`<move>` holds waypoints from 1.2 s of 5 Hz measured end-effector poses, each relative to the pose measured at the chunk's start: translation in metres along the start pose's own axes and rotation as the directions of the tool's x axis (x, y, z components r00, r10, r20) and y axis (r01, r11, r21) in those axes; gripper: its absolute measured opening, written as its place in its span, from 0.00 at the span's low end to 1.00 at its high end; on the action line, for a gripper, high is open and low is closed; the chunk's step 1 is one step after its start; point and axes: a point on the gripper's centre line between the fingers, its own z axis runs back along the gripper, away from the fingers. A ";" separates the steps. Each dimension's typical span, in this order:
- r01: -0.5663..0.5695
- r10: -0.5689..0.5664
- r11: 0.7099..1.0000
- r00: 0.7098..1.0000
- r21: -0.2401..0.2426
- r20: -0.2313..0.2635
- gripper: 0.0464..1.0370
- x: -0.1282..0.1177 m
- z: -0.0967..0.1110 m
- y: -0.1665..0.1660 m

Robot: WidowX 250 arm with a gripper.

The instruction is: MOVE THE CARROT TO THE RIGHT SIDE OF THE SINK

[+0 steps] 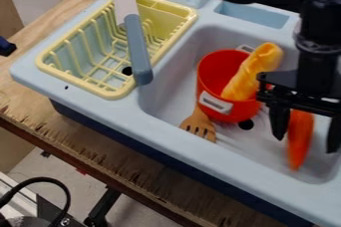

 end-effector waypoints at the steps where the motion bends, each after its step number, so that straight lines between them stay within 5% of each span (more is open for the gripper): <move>1: -0.014 0.014 1.000 1.000 -0.018 -0.020 0.96 0.000 0.002 0.002; 2: -0.019 0.021 0.998 1.000 -0.066 0.021 0.96 0.004 0.019 0.003; 3: -0.050 0.049 0.995 0.999 -0.090 -0.019 0.96 0.002 0.023 0.007; 6: -0.186 0.188 0.980 0.982 -0.066 0.032 0.96 0.022 0.059 0.024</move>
